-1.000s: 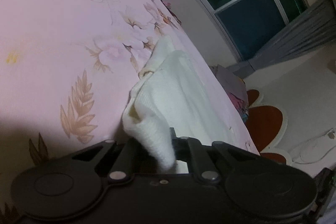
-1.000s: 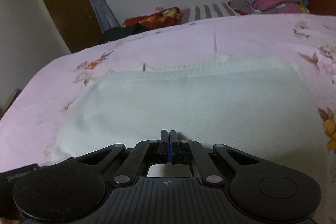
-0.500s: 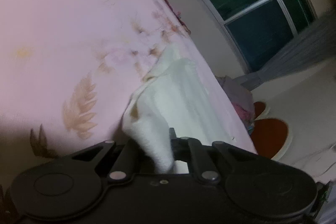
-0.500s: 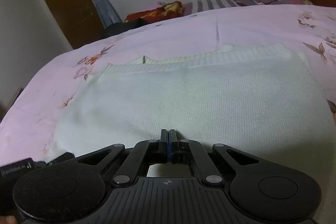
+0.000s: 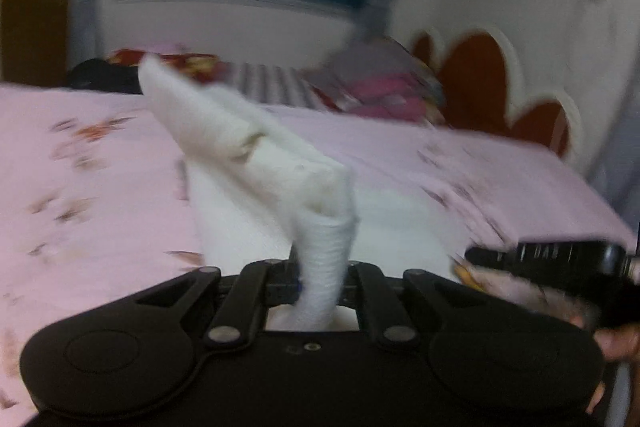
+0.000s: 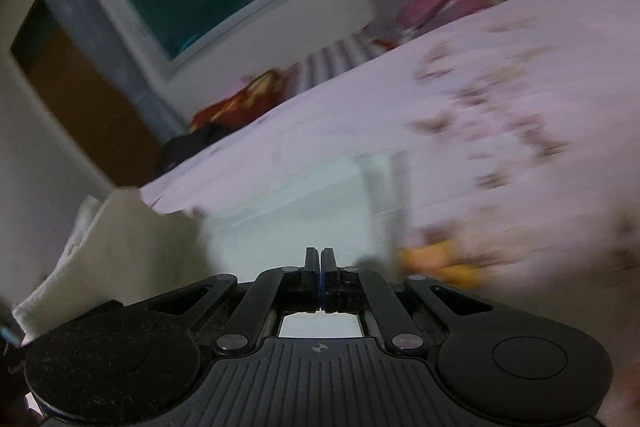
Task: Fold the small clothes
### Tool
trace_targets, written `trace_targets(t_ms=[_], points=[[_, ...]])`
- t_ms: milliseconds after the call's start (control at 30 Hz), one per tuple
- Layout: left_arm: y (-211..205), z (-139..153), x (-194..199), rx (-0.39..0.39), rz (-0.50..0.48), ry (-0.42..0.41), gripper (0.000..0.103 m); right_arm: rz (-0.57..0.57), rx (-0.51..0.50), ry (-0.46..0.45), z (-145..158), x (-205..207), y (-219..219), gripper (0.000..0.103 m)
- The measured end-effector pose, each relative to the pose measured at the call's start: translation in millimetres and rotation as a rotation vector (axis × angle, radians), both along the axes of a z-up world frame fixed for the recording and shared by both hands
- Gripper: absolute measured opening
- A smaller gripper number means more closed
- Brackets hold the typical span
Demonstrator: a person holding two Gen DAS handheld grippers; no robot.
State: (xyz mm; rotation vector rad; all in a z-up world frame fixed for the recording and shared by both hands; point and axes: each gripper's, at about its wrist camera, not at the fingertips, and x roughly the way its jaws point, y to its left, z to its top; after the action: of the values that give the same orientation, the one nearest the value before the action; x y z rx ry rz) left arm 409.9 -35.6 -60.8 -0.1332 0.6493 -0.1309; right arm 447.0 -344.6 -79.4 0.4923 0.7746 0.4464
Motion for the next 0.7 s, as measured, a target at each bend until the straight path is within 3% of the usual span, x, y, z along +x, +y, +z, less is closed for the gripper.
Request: trace_targets(t_ms=[133,233,267,300,333,433,467,500,533,700], points=[[-55,-20,9,0.017,-0.109,0.084,0.007,-0.024,0.042,0.026,1,-3,-50,0.000],[-88,-40,15,-0.021,-0.210,0.226,0.036,-0.011,0.088,0.047,-1,-9,-79,0.001],[-93,-41,13,-0.037,-0.230,0.225,0.050,-0.013,0.079,0.051,0,-10,-85,0.008],[-95,-36,5,-0.057,-0.253,0.194,0.058,-0.017,0.080,0.047,1,-12,-89,0.039],[-93,-31,0,-0.072,-0.247,0.174,0.058,-0.019,0.092,0.037,2,-14,-92,0.065],[-62,-16,-2,-0.148,-0.150,0.136,0.050,-0.001,0.123,0.008,8,-17,-97,0.065],[-51,-12,1,-0.146,-0.111,0.113,0.043,0.020,0.147,0.019,6,-13,-94,0.064],[-40,-9,6,-0.131,-0.076,0.099,0.040,0.029,0.158,0.026,6,-11,-92,0.055],[-27,-9,13,-0.119,-0.038,0.103,0.040,0.048,0.164,0.035,5,-9,-86,0.049],[14,-13,37,-0.122,0.035,0.128,0.040,0.097,0.151,0.061,-3,5,-52,0.047]])
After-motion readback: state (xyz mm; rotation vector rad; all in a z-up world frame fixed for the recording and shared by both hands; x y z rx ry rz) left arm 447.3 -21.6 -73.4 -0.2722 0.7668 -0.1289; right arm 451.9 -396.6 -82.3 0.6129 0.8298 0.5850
